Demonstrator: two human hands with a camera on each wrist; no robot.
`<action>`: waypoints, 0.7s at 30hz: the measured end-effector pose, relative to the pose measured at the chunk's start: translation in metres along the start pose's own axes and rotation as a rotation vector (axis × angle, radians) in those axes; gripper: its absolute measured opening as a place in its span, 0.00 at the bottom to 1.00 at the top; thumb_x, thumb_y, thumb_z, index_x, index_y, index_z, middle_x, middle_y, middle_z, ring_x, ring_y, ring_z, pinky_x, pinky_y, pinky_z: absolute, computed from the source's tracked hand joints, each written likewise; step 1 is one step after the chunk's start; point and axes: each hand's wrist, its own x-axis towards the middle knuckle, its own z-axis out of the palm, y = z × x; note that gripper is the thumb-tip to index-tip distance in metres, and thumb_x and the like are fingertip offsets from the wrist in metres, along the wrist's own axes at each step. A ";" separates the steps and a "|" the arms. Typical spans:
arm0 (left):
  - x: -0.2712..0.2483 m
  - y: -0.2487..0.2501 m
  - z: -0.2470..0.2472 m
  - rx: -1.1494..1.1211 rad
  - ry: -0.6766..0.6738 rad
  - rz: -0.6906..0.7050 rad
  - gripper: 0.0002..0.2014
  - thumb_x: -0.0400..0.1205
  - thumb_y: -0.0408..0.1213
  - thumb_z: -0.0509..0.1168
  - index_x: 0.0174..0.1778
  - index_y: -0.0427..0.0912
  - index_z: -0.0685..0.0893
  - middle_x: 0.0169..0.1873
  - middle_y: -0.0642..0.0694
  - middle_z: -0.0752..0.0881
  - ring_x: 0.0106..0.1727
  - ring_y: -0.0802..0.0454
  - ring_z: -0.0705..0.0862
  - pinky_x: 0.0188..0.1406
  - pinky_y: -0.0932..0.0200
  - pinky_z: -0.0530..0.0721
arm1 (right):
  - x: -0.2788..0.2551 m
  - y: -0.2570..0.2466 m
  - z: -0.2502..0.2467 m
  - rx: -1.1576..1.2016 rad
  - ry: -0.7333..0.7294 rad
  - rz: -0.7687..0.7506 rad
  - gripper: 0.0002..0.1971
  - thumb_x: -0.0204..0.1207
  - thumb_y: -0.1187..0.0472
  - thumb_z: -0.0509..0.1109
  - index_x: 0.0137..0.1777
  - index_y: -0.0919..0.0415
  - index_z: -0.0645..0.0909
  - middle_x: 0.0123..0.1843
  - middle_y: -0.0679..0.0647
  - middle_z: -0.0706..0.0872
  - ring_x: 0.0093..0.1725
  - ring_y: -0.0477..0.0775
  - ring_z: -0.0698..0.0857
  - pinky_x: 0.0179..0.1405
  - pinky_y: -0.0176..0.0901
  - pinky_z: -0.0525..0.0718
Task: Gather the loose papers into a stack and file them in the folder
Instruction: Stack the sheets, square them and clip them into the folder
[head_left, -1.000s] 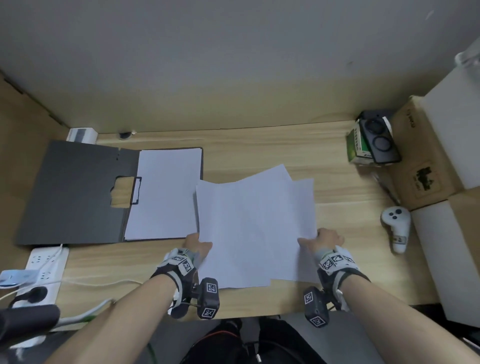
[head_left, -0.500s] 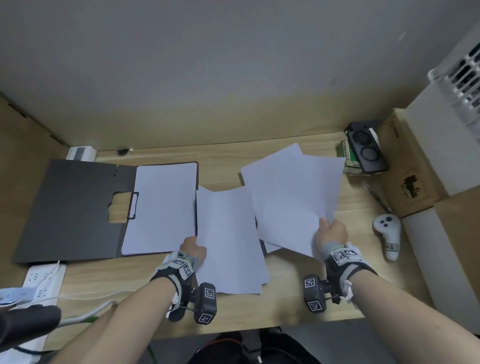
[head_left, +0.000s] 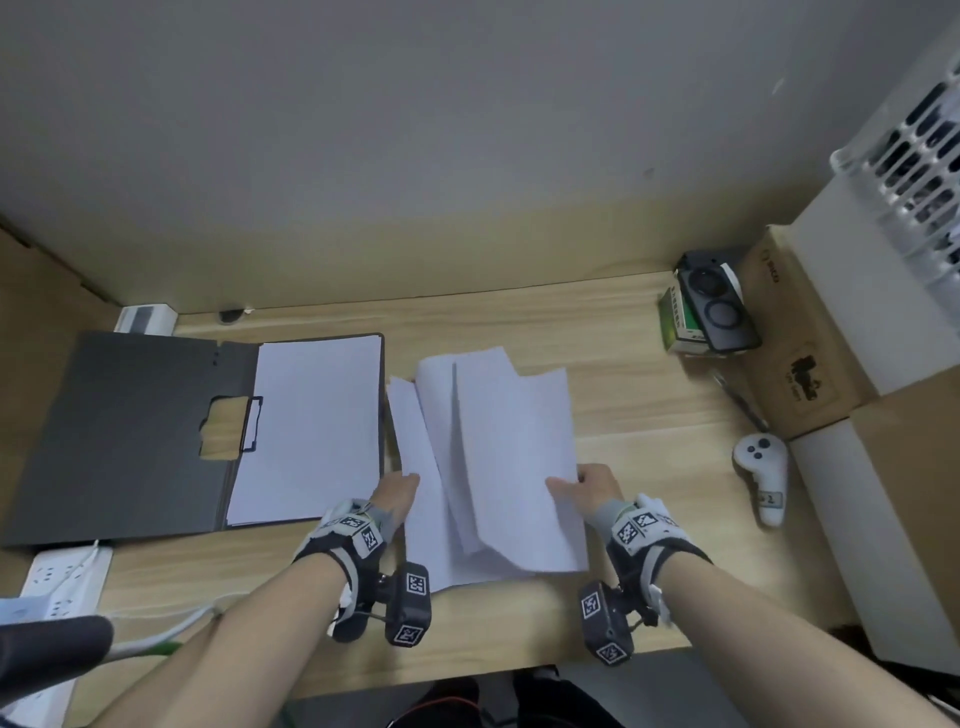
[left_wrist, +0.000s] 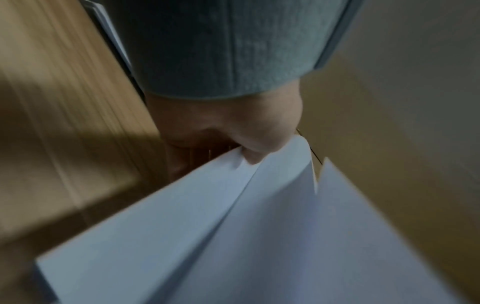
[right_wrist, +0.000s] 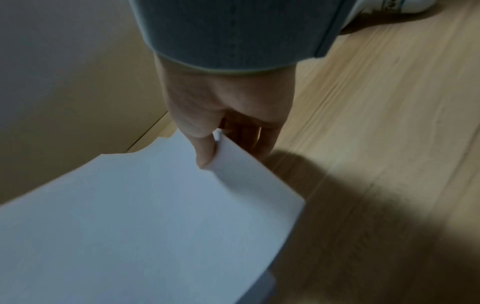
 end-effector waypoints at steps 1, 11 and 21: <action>0.002 0.000 0.002 -0.088 -0.024 -0.011 0.16 0.81 0.44 0.58 0.55 0.34 0.77 0.50 0.39 0.80 0.52 0.42 0.80 0.53 0.53 0.76 | -0.001 0.002 0.004 -0.026 -0.035 0.002 0.06 0.72 0.59 0.73 0.38 0.62 0.88 0.43 0.60 0.92 0.42 0.59 0.90 0.38 0.45 0.83; -0.015 -0.008 0.018 -0.140 -0.052 0.167 0.08 0.79 0.27 0.67 0.52 0.40 0.84 0.44 0.45 0.87 0.50 0.43 0.85 0.52 0.53 0.82 | 0.004 0.011 0.022 -0.247 -0.129 -0.019 0.10 0.58 0.57 0.75 0.33 0.64 0.86 0.32 0.53 0.88 0.32 0.55 0.84 0.31 0.43 0.79; -0.042 0.002 0.002 -0.077 0.055 0.280 0.05 0.80 0.29 0.65 0.50 0.40 0.80 0.44 0.45 0.84 0.51 0.41 0.85 0.55 0.52 0.83 | 0.008 -0.009 0.013 -0.036 -0.011 -0.131 0.43 0.61 0.56 0.86 0.75 0.63 0.71 0.69 0.54 0.77 0.67 0.56 0.80 0.71 0.52 0.78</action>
